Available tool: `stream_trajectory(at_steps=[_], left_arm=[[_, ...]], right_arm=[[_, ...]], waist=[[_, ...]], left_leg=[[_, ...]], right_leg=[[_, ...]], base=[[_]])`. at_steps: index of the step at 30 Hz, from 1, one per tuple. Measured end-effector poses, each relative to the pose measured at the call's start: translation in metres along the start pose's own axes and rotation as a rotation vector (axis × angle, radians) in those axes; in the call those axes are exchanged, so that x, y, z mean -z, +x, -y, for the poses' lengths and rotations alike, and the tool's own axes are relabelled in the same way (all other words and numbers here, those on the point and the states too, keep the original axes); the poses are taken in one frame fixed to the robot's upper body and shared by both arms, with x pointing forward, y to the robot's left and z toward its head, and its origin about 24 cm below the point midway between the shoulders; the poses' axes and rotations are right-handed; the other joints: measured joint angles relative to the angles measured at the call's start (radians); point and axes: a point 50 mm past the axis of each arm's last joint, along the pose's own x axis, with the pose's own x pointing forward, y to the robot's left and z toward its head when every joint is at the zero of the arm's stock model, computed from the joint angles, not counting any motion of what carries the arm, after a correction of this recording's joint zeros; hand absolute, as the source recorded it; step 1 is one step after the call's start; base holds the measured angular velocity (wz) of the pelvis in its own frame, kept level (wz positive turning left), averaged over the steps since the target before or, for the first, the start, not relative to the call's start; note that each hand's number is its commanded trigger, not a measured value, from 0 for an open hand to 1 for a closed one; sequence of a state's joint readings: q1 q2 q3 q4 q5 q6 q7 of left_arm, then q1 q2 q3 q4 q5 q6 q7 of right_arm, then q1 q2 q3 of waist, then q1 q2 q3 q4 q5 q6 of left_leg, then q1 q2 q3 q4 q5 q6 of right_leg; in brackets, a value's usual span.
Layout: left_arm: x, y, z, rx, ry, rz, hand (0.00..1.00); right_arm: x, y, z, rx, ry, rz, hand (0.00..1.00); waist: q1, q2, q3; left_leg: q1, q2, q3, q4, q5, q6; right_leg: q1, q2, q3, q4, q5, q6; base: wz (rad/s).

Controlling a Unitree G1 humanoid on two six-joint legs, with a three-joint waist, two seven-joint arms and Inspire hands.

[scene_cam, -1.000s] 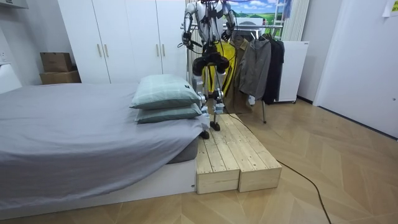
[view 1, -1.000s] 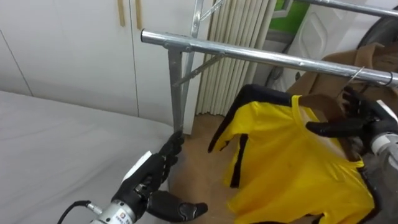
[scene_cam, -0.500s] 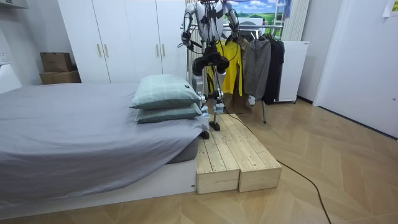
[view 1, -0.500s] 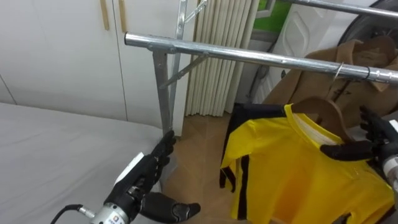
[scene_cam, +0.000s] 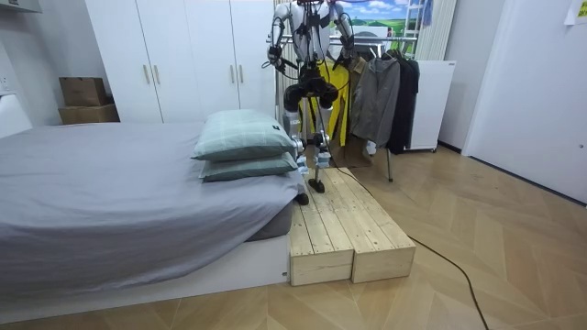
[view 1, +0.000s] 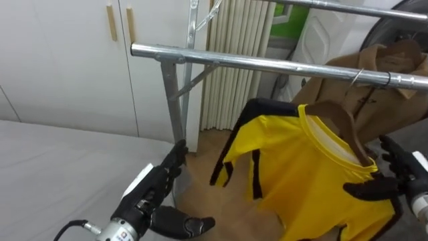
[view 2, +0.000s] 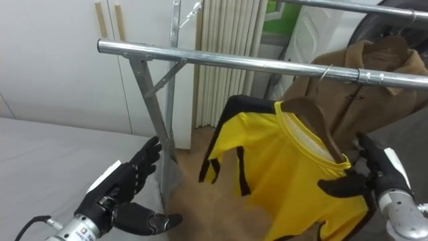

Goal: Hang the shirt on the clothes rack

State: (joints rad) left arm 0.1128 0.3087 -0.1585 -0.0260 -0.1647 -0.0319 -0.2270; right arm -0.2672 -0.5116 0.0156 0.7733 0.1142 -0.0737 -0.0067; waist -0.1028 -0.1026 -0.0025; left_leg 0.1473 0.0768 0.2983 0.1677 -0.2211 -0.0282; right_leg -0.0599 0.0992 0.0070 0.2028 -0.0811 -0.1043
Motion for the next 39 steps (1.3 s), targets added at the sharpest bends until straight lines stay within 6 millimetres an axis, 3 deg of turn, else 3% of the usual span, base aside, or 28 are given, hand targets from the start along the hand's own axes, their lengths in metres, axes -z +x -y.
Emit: stream_trajectory(at_steps=[4,14,17,20,23,26,29,33,37,39], left_arm=[[-0.002,0.000,0.000,0.001,0.003,0.011,0.00],[0.001,-0.006,-0.008,-0.042,0.020,-0.001,0.00],[0.014,-0.009,-0.011,-0.062,0.010,-0.052,0.00],[0.023,-0.012,-0.012,-0.069,0.000,-0.091,0.00],[0.025,-0.013,-0.010,-0.071,-0.007,-0.093,0.00],[0.041,-0.017,-0.009,-0.082,-0.029,-0.148,0.00],[0.054,-0.024,-0.007,-0.097,-0.031,-0.206,0.00],[0.081,-0.036,-0.005,-0.098,-0.022,-0.335,0.00],[0.087,-0.039,-0.004,-0.102,-0.034,-0.360,0.00],[0.093,-0.042,-0.003,-0.107,-0.043,-0.380,0.00]], right_arm=[[0.009,-0.004,-0.002,-0.008,-0.004,-0.023,0.00],[0.055,-0.032,-0.019,-0.040,0.030,-0.139,0.00],[0.075,-0.043,-0.020,-0.033,0.040,-0.202,0.00],[0.093,-0.054,-0.030,-0.049,0.057,-0.269,0.00],[0.108,-0.066,-0.044,-0.085,0.099,-0.317,0.00],[0.128,-0.081,-0.056,-0.103,0.162,-0.405,0.00],[0.145,-0.094,-0.067,-0.110,0.211,-0.486,0.00],[0.150,-0.101,-0.082,-0.130,0.238,-0.517,0.00],[0.155,-0.109,-0.091,-0.151,0.270,-0.539,0.00],[0.158,-0.112,-0.094,-0.157,0.288,-0.556,0.00]], waist=[[-0.003,0.001,0.0005],[-0.003,-0.003,0.0034],[-0.006,0.001,0.0052],[-0.005,0.013,0.0121],[-0.004,0.031,0.0099],[-0.005,0.051,0.0015],[-0.005,0.052,0.0025],[-0.004,0.054,0.0060],[0.000,0.060,0.0097],[0.000,0.073,0.0104]], left_leg=[[0.014,0.000,0.003,0.000,0.000,0.000],[0.016,-0.001,0.027,-0.002,-0.002,-0.003],[0.018,0.000,0.027,0.000,-0.003,-0.005],[0.011,0.000,0.026,0.000,-0.004,-0.005],[0.004,0.000,0.026,-0.002,-0.004,-0.005],[0.004,0.001,0.026,-0.002,-0.004,-0.005],[0.004,0.002,0.026,-0.002,-0.003,-0.005],[0.003,0.001,0.026,-0.003,-0.004,-0.005],[-0.003,0.000,0.027,-0.002,-0.004,-0.005],[0.002,-0.002,0.028,-0.003,-0.004,-0.004]], right_leg=[[0.012,0.001,0.007,0.000,0.000,0.000],[0.004,0.005,0.024,-0.002,-0.001,0.003],[0.007,0.005,0.020,-0.003,0.000,0.002],[0.000,0.005,0.020,-0.002,0.000,0.002],[-0.008,0.006,0.022,-0.001,0.000,0.002],[-0.005,0.006,0.020,0.001,0.000,0.001],[-0.004,0.007,0.018,0.000,-0.001,0.001],[-0.009,0.008,0.022,-0.003,-0.002,0.001],[-0.014,0.009,0.030,-0.013,0.000,0.005],[-0.012,0.012,0.045,-0.015,0.001,0.008]], base=[[-0.04],[-0.05],[0.00],[0.00],[0.00],[0.01],[0.01],[-0.01],[0.01],[-0.07]])
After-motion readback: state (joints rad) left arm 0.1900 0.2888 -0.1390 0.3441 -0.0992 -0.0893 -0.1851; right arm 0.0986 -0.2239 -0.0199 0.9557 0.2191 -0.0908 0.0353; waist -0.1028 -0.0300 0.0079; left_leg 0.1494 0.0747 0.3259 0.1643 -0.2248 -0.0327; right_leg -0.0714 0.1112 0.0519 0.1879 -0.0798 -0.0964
